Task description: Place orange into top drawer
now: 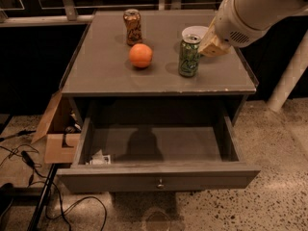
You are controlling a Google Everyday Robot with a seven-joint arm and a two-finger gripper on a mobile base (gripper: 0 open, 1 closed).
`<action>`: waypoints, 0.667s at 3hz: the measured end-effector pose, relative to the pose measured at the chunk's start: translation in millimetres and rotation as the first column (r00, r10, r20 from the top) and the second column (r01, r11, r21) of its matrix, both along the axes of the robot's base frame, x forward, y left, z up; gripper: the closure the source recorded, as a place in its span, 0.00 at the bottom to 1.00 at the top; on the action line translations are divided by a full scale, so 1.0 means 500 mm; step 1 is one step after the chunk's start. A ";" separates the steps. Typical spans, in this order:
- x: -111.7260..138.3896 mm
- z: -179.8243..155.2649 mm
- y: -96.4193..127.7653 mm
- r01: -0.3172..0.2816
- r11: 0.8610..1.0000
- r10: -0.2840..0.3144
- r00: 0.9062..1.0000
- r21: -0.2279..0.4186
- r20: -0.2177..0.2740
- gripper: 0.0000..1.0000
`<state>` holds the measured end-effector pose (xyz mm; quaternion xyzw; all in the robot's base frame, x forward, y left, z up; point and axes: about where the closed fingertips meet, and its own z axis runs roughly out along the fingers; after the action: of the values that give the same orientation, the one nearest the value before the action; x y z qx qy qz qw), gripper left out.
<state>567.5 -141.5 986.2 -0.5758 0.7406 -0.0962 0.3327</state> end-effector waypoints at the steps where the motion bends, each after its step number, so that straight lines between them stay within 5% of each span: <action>1: 0.053 -0.017 0.078 -0.069 0.997 0.069 0.998 -0.020 0.010 1.00; 2: 0.053 -0.017 0.079 -0.069 0.997 0.069 0.998 -0.020 0.010 1.00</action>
Offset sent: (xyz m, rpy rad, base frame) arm 0.0219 0.0306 -0.0071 -0.0149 -0.0091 0.0537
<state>594.1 -102.2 977.6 -0.6037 0.7175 -0.0951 0.3341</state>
